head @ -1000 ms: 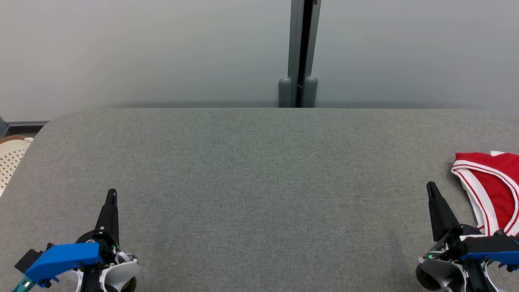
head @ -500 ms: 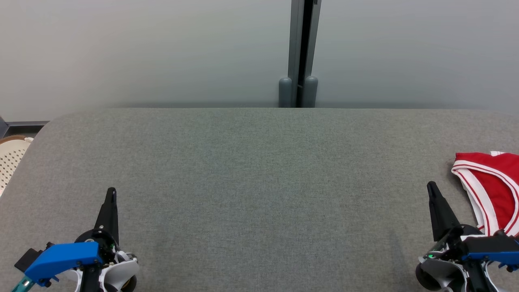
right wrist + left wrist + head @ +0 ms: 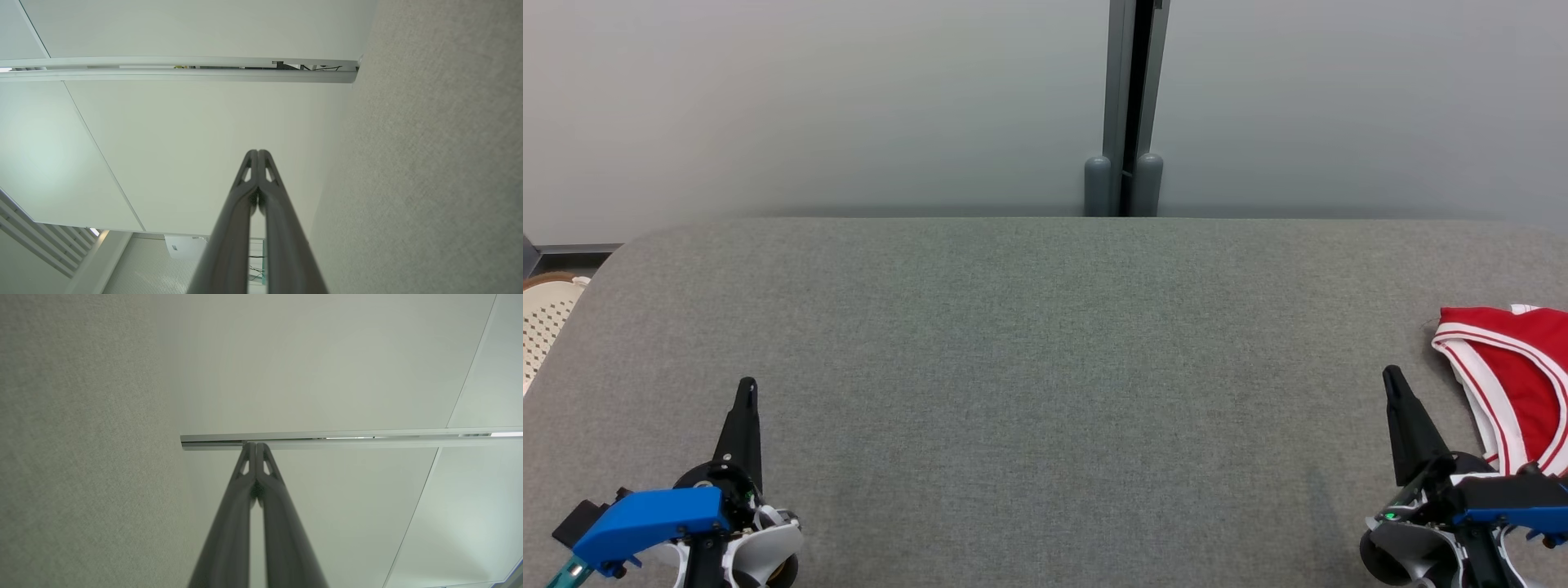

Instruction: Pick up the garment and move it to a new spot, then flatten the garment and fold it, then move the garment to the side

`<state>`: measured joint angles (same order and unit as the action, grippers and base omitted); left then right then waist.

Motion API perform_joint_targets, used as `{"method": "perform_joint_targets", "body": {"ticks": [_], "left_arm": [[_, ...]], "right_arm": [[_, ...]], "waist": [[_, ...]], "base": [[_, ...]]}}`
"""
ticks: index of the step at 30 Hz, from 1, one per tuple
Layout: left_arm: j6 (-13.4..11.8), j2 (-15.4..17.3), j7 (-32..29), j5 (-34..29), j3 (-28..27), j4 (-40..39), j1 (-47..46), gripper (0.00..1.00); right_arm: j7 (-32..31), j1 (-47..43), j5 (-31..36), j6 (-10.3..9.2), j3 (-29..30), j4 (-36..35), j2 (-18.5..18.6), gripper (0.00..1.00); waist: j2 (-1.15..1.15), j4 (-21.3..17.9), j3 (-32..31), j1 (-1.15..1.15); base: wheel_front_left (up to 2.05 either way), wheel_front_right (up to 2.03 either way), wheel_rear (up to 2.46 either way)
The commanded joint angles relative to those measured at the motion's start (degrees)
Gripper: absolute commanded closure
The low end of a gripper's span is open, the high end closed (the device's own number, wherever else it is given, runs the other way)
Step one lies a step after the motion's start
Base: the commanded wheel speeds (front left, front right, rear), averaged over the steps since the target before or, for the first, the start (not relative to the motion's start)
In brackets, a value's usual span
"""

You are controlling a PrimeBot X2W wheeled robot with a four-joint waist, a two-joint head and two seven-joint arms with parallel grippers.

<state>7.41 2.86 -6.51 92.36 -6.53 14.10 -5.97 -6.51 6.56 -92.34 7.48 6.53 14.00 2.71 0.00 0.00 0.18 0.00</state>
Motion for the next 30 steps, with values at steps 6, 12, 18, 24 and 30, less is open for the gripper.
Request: {"method": "perform_joint_targets", "body": {"ticks": [6,12,18,24,30], "left_arm": [[0.20,0.03,-0.23,0.14,-0.10,-0.26,-0.55,1.00],[0.20,0.03,-0.23,0.14,-0.10,-0.26,-0.55,1.00],[0.19,0.03,-0.23,0.14,-0.10,-0.26,-0.55,1.00],[0.19,0.03,-0.23,0.14,-0.09,-0.27,-0.55,1.00],[0.19,0.03,-0.23,0.14,-0.09,-0.27,-0.55,1.00]], "right_arm": [[-0.25,-0.71,-0.15,0.02,0.11,-0.23,0.31,1.00],[-0.25,-0.71,-0.15,0.02,0.11,-0.23,0.31,1.00],[-0.25,-0.71,-0.15,0.02,0.11,-0.23,0.31,1.00],[-0.25,-0.70,-0.16,0.02,0.11,-0.23,0.31,1.00],[-0.25,-0.70,-0.15,0.02,0.11,-0.23,0.31,1.00]], "waist": [[0.00,0.00,0.00,0.00],[0.00,0.00,0.00,0.00],[0.00,0.00,0.00,0.00],[0.00,0.00,0.00,0.00],[0.00,0.00,0.00,0.00]], "base": [[0.00,0.00,0.00],[0.00,0.00,0.00],[0.00,0.00,0.00],[0.00,0.00,0.00],[0.00,0.00,0.00]]}}
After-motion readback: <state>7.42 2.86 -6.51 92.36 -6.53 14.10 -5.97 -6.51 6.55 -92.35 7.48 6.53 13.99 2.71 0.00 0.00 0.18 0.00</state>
